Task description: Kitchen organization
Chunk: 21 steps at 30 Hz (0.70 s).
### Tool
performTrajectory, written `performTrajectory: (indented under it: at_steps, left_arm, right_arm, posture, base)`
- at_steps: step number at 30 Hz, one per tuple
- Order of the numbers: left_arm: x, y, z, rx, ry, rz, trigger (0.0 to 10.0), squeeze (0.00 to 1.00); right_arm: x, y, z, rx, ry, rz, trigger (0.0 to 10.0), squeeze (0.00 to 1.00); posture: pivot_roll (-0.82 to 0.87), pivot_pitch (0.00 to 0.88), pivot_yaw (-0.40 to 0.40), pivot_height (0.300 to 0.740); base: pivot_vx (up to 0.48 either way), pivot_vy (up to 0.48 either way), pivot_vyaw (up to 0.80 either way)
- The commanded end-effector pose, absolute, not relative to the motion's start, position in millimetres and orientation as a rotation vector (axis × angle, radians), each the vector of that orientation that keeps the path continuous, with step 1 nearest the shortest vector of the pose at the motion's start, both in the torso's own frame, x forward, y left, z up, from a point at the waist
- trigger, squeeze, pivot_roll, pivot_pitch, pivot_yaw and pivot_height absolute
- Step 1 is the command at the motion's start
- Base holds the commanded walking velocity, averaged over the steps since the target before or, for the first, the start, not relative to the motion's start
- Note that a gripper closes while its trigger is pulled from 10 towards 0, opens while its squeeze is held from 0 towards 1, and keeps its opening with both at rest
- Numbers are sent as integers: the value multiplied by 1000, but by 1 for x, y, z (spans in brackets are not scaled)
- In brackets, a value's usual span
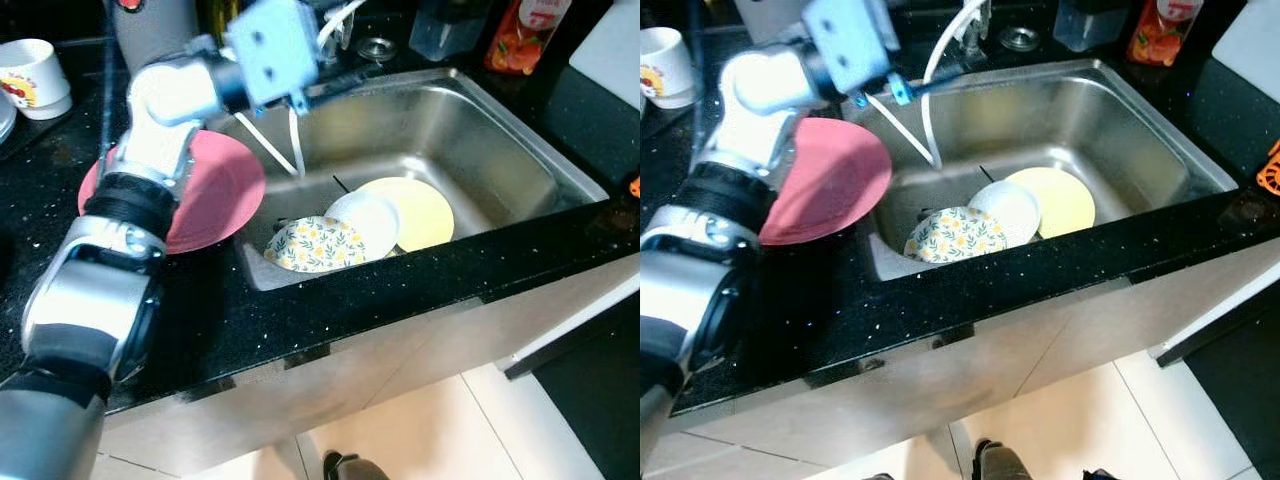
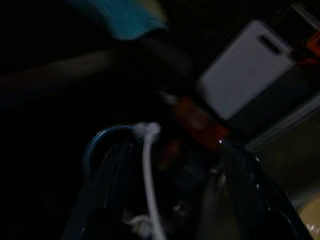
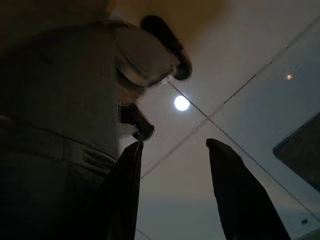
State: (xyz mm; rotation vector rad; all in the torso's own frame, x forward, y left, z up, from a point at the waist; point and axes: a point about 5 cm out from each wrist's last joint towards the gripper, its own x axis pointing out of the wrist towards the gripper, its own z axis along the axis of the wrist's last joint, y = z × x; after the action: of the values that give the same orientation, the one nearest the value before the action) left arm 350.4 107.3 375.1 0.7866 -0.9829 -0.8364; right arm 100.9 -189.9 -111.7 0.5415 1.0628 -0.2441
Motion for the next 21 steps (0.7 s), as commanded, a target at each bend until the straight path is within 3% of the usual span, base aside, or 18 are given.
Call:
performTrajectory:
  at_steps: [1,5,10,17,21]
  left_arm:
    - [345,124,380,758,-996,-694,10000,0]
    - [335,142,376,730,-1001,-506,10000,0]
    - [327,146,365,755,-963,-439,10000,0]
    - [302,170,316,1008,-735,-314,10000,0]
    - [297,171,313,1027,-708,-292,10000,0]
  right_arm:
    - [104,-181,-112,560,1062,-203,10000,0]
    - [105,-182,-111,555,1060,-193,10000,0]
    - [106,-183,-111,553,1058,-187,10000,0]
    - [107,-185,-110,537,1051,-154,10000,0]
    - [107,-185,-110,536,1051,-153,10000,0]
  posture:
    - [42,96,-42,740]
    - [58,100,-45,740]
    - [73,103,-50,740]
    - [110,108,-47,740]
    - [116,109,-48,740]
  base:
    - [0,0,0]
    - [0,0,0]
    - [0,0,0]
    - [0,0,0]
    - [0,0,0]
